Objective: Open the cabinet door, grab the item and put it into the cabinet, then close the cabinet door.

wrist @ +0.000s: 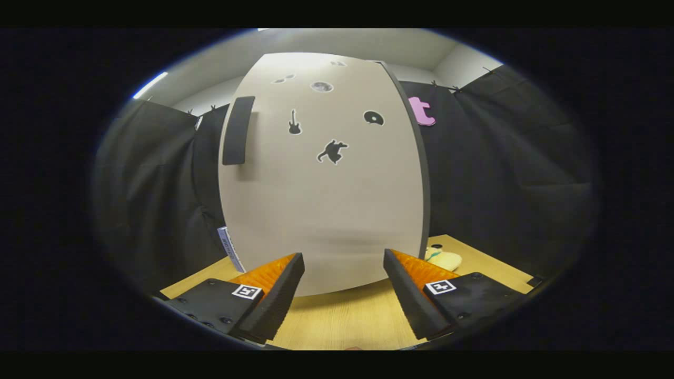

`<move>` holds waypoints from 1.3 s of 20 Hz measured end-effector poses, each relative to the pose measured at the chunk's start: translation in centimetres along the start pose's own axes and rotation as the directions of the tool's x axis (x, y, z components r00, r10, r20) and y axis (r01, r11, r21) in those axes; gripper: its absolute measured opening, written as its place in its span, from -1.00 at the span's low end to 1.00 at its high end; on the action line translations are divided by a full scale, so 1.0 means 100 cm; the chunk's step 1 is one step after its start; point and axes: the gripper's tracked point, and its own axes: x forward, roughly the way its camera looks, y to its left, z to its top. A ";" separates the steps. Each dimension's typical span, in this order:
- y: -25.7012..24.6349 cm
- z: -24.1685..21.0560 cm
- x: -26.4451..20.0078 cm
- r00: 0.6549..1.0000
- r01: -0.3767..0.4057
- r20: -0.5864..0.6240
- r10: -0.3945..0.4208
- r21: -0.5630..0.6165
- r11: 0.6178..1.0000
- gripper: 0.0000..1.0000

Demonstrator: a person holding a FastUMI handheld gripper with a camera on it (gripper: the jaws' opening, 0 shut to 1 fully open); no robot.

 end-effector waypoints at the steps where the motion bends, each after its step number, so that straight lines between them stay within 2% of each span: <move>1: -0.007 0.008 -0.011 1.000 0.007 0.013 -0.007 -0.005 1.000 0.95; 11: -0.058 0.068 -0.086 0.990 0.081 0.120 -0.078 -0.021 0.997 0.95; 16: -0.076 0.072 -0.114 0.986 0.102 0.134 -0.101 -0.005 0.995 0.95; 26: -0.095 0.065 -0.152 0.990 0.083 0.113 -0.082 -0.004 0.997 0.95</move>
